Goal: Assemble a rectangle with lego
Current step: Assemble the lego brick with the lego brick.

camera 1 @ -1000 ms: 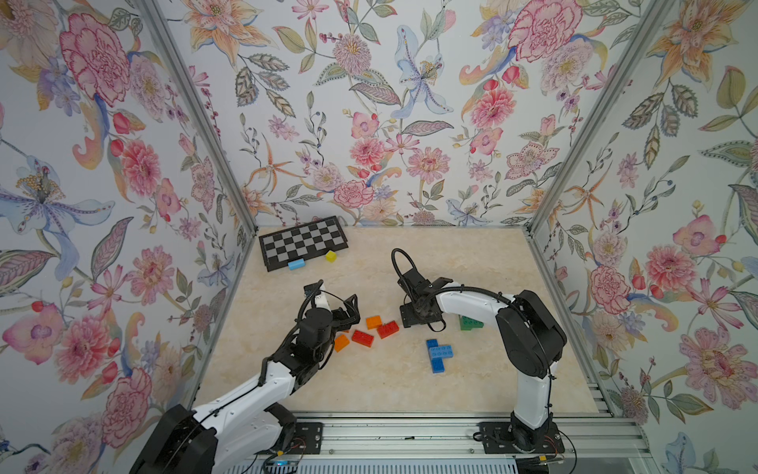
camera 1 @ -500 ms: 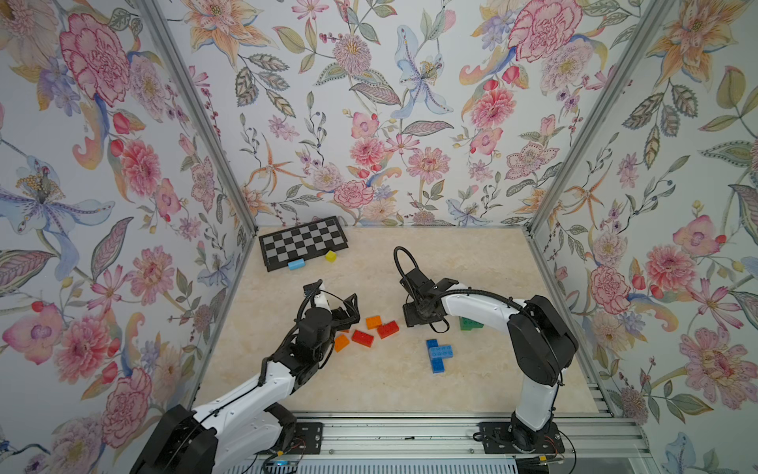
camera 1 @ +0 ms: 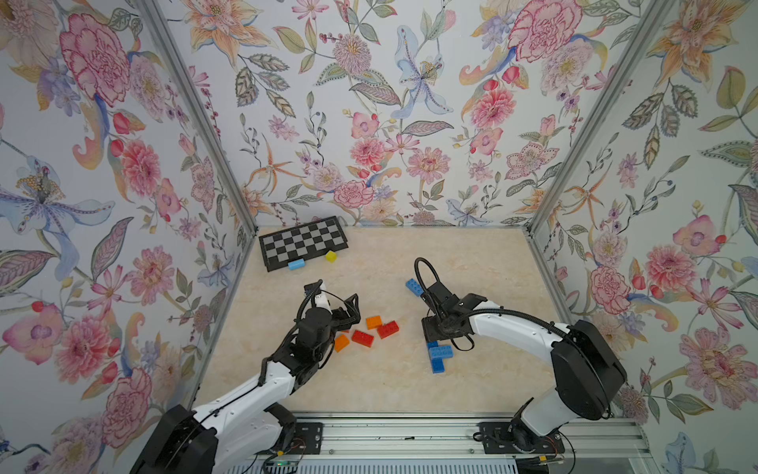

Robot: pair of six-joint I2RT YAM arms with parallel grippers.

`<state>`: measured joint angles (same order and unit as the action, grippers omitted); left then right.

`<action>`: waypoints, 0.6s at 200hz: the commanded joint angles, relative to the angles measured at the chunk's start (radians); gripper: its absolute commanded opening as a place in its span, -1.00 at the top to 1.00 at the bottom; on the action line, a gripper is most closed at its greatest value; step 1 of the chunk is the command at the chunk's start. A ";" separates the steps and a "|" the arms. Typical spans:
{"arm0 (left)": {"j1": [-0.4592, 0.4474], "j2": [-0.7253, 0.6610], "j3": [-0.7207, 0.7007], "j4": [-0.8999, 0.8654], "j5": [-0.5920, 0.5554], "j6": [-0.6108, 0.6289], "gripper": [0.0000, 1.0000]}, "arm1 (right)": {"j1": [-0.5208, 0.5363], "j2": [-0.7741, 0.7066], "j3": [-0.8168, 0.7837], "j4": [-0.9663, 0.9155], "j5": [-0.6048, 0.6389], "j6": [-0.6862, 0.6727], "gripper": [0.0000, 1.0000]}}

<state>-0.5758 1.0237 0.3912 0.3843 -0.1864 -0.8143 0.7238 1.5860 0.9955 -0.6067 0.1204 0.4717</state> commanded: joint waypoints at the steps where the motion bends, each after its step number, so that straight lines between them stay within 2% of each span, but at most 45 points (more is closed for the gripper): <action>1: 0.013 0.010 0.000 0.015 0.018 0.014 -0.98 | -0.003 -0.033 -0.015 -0.022 0.000 0.005 0.28; 120: 0.012 0.002 -0.001 0.014 0.022 0.006 -0.98 | 0.013 -0.043 -0.033 -0.065 -0.015 0.040 0.25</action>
<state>-0.5758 1.0271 0.3912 0.3866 -0.1638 -0.8146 0.7273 1.5665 0.9794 -0.6361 0.1009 0.4835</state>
